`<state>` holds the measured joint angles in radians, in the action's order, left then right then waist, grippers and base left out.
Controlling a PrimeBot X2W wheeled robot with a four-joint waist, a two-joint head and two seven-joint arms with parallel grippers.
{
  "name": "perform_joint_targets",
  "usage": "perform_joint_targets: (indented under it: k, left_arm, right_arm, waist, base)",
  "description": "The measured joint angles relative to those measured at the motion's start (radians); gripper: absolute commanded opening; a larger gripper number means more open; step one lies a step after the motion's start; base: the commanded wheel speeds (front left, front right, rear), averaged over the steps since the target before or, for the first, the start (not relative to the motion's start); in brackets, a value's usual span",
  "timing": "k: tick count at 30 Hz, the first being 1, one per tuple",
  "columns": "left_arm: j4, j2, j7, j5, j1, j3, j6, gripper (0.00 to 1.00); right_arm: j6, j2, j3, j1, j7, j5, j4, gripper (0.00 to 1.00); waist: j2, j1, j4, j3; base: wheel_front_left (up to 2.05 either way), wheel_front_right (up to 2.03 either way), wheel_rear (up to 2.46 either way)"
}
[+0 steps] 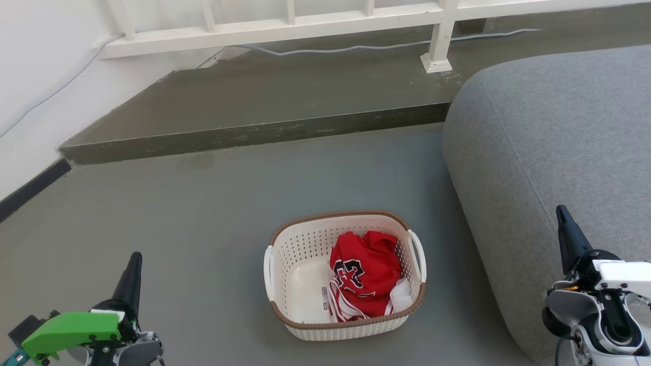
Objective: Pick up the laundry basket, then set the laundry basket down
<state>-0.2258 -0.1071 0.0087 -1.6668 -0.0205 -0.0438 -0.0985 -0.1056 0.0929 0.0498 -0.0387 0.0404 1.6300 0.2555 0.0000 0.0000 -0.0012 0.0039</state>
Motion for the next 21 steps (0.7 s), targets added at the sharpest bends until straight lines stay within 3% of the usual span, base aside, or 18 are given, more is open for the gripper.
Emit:
perform_joint_targets:
  k: [21]
  left_arm:
    - [-0.023, -0.001, 0.008, -0.027, -0.01, 0.007, -0.012, 0.0]
  right_arm:
    - [-0.009, -0.001, 0.008, -0.014, 0.006, 0.033, 0.011, 0.0]
  waist:
    - [0.0, 0.0, 0.001, 0.0]
  base:
    - [0.0, 0.0, 0.0]
